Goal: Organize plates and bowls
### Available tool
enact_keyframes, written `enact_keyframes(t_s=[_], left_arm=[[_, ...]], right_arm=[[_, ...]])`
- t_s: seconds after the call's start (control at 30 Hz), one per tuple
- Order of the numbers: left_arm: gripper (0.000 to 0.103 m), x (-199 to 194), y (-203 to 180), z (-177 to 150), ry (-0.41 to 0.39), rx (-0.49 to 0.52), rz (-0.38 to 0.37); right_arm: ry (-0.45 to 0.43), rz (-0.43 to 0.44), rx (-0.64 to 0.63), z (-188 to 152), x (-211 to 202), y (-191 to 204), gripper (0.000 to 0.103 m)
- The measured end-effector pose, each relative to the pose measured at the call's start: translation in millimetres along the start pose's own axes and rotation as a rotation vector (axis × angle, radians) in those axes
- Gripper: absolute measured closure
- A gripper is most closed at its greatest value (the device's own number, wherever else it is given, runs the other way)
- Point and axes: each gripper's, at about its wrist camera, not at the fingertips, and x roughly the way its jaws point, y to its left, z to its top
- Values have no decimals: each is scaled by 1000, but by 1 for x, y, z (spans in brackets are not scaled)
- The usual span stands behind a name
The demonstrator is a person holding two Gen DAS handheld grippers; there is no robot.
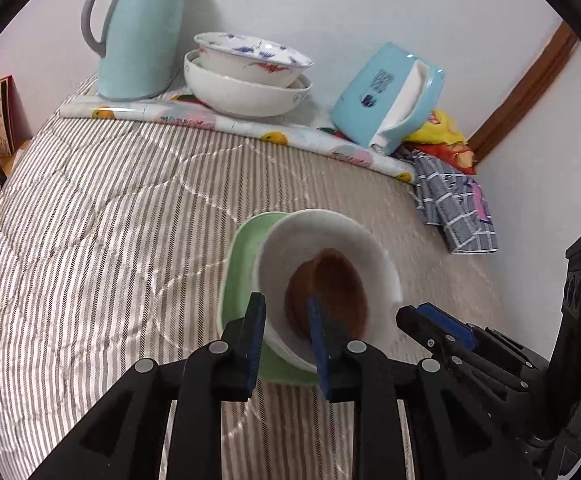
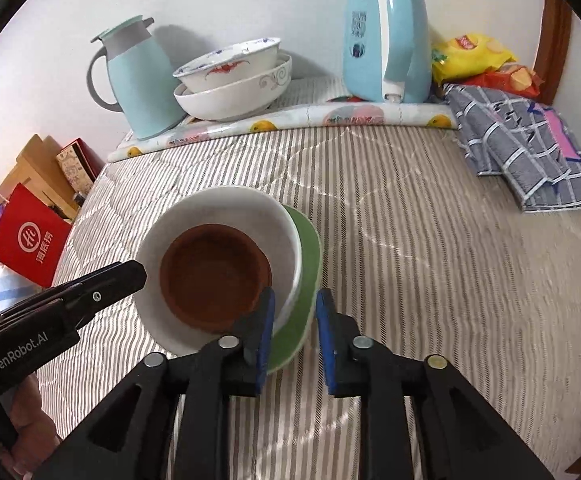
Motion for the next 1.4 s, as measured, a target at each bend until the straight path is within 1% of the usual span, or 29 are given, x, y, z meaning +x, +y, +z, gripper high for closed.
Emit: enact_keyframes(t_s=[0.03, 0.07, 0.1, 0.13, 0.17, 0.23, 0.3, 0.37, 0.43, 0.47, 0.6, 0.73, 0.77, 0.8, 0.83, 0.9, 0.97, 1.07, 1.23, 1.4], left_arm=[[79, -3, -2, -1, -8, 3, -5], [78, -9, -6, -3, -20, 10, -13], [76, -14, -11, -4, -31, 16, -16], [72, -20, -15, -6, -42, 24, -17], [70, -26, -21, -7, -56, 35, -18], [59, -39, -33, -12, -90, 55, -28], [54, -51, -44, -16, -116, 70, -41], [50, -62, -55, -22, -138, 83, -59], [44, -72, -65, -29, -158, 92, -70], [43, -77, -70, -34, -169, 97, -74], [33, -92, -87, -52, -204, 127, -78], [23, -103, -98, -71, -219, 136, -82], [22, -105, -100, -74, -223, 138, -84], [20, -109, -102, -79, -228, 141, -86], [18, -112, -104, -83, -233, 145, -86], [16, -118, -108, -89, -238, 151, -88], [15, -123, -112, -97, -242, 158, -93], [13, -131, -114, -108, -248, 159, -96], [12, -141, -117, -123, -259, 163, -93], [12, -150, -121, -132, -274, 173, -88]], right_arm=[[-12, -11, -5, -2, -7, 0, 73], [-29, -29, -13, -4, -15, -1, 66], [-51, -53, -21, -6, -24, -1, 56], [-72, -76, -25, -7, -34, -3, 51], [-86, -90, -24, -9, -41, -5, 46], [-128, -120, -16, -14, -62, -12, 43], [-150, -148, -18, -19, -78, -19, 38], [-176, -180, -12, -25, -97, -28, 37], [-194, -204, 0, -31, -112, -35, 37], [-201, -212, 7, -35, -120, -39, 37], [-228, -220, 45, -54, -149, -57, 37], [-248, -242, 67, -77, -170, -70, 37], [-256, -244, 72, -80, -175, -72, 33], [-264, -246, 80, -84, -179, -73, 25], [-280, -246, 87, -88, -185, -74, 21], [-303, -243, 94, -96, -194, -77, 15], [-313, -237, 101, -103, -201, -78, 14], [-321, -228, 110, -114, -210, -81, 8], [-345, -211, 124, -130, -224, -83, 8], [-356, -217, 118, -139, -232, -79, 8]])
